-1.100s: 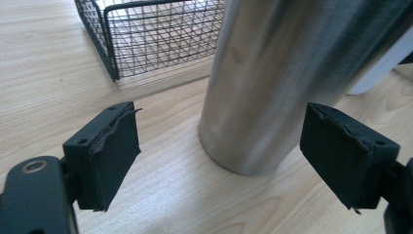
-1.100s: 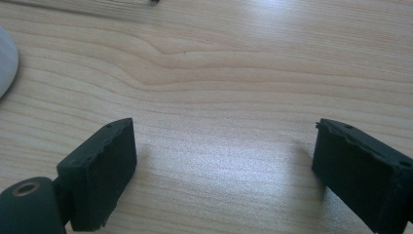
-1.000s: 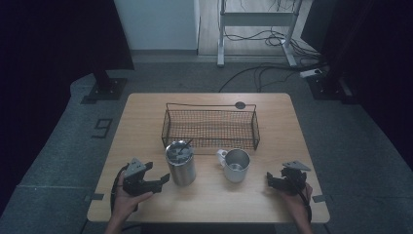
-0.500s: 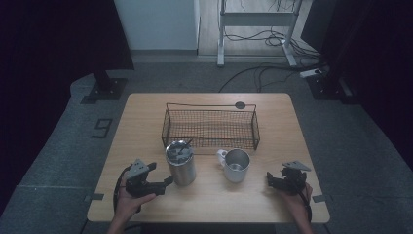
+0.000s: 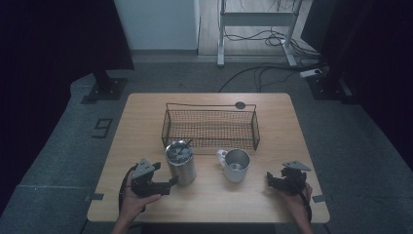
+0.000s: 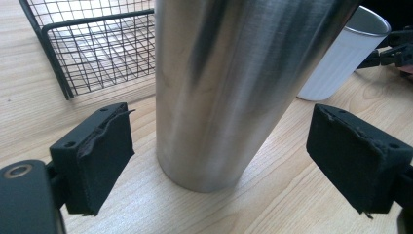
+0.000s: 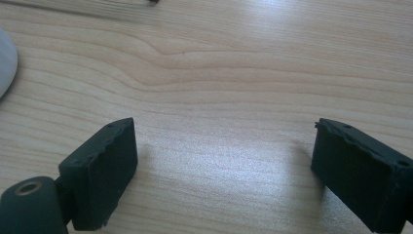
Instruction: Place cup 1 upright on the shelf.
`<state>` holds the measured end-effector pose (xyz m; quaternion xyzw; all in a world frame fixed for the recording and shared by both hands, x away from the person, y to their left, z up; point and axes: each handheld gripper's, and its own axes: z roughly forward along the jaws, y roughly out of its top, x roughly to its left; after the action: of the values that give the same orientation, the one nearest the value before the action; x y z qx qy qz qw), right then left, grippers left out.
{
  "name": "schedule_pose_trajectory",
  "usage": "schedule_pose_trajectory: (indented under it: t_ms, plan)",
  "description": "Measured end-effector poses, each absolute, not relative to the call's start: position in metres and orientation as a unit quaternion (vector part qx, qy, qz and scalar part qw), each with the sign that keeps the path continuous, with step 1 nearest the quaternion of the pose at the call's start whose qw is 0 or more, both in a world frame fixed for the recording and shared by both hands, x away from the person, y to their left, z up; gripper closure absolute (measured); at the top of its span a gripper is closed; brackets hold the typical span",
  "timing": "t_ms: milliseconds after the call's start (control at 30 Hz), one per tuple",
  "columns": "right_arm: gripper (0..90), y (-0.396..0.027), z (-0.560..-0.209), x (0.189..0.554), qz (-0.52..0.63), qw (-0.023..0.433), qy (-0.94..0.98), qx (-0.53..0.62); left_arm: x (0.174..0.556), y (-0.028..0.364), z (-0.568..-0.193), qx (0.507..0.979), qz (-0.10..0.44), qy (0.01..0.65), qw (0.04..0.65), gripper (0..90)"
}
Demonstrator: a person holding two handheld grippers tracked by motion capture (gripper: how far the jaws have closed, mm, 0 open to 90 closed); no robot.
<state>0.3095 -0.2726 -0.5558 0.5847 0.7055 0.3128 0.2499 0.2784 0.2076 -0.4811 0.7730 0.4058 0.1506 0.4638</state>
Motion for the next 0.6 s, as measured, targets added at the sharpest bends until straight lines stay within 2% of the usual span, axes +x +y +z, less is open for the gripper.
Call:
schedule_pose_trajectory:
  t_ms: [600]
  plan:
    - [9.4, -0.273, -0.556, 0.309, 0.312, 0.250, 0.706, 0.585, 0.291, 0.198, -0.474, 0.767, 0.138, 0.397, 0.485, 3.4]
